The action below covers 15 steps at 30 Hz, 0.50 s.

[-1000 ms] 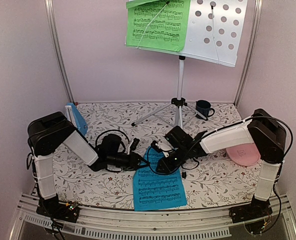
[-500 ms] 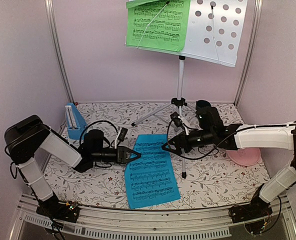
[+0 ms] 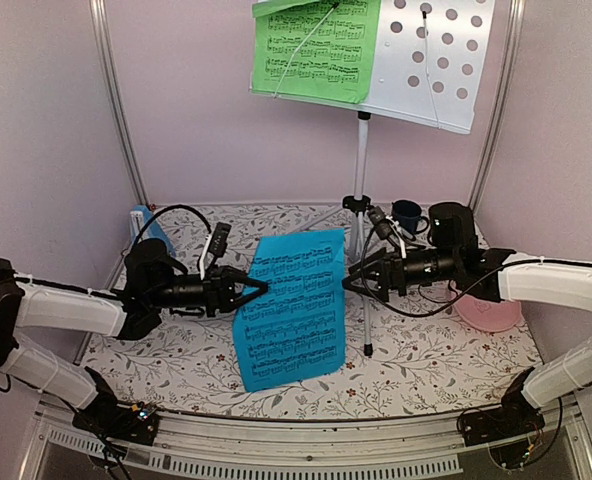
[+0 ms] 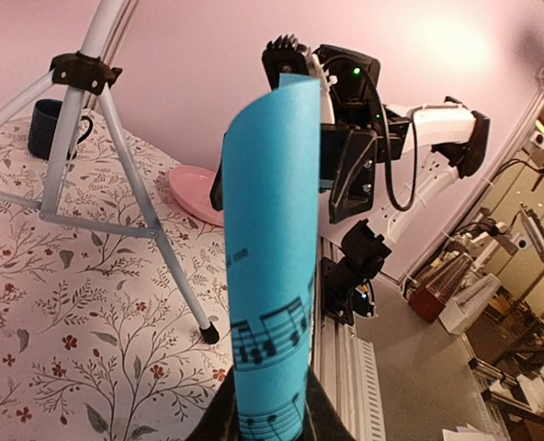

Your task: Set up the instrument practice props

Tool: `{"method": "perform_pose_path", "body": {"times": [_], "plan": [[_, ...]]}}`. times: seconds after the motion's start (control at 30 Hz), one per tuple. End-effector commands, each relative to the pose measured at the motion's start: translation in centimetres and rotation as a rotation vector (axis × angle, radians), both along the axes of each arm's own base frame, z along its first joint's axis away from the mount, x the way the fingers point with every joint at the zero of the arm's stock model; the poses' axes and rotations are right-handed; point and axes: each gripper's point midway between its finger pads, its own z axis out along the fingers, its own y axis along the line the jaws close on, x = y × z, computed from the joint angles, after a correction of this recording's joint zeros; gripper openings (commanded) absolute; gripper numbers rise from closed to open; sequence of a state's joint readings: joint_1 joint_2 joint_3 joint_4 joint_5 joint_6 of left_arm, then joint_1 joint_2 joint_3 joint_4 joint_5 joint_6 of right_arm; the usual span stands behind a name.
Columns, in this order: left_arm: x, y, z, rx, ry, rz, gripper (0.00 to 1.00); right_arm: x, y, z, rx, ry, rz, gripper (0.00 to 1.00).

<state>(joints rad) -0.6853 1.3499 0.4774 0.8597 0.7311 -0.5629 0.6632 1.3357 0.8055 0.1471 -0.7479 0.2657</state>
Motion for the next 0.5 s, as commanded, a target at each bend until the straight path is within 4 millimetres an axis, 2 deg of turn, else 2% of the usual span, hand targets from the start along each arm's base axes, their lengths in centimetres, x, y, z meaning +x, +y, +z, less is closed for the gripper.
{"method": "perform_pose_path", "body": {"times": [0.0, 0.1, 0.2, 0.47], "plan": [[-1.1, -0.3, 2.5, -0.024, -0.074, -0.054, 0.17, -3.2, 1.6, 2.2, 0.072, -0.053, 0.153, 0.89], [-1.5, -0.6, 3.7, -0.044, -0.086, -0.071, 0.17, -4.1, 2.5, 3.0, 0.08, -0.086, 0.189, 0.84], [-1.9, -0.8, 4.5, -0.065, -0.091, -0.092, 0.17, -3.9, 2.8, 2.7, 0.069, -0.088, 0.181, 0.8], [-2.2, -1.0, 5.1, -0.08, -0.093, -0.106, 0.17, -3.4, 2.9, 2.5, 0.058, -0.086, 0.167, 0.65]]}}
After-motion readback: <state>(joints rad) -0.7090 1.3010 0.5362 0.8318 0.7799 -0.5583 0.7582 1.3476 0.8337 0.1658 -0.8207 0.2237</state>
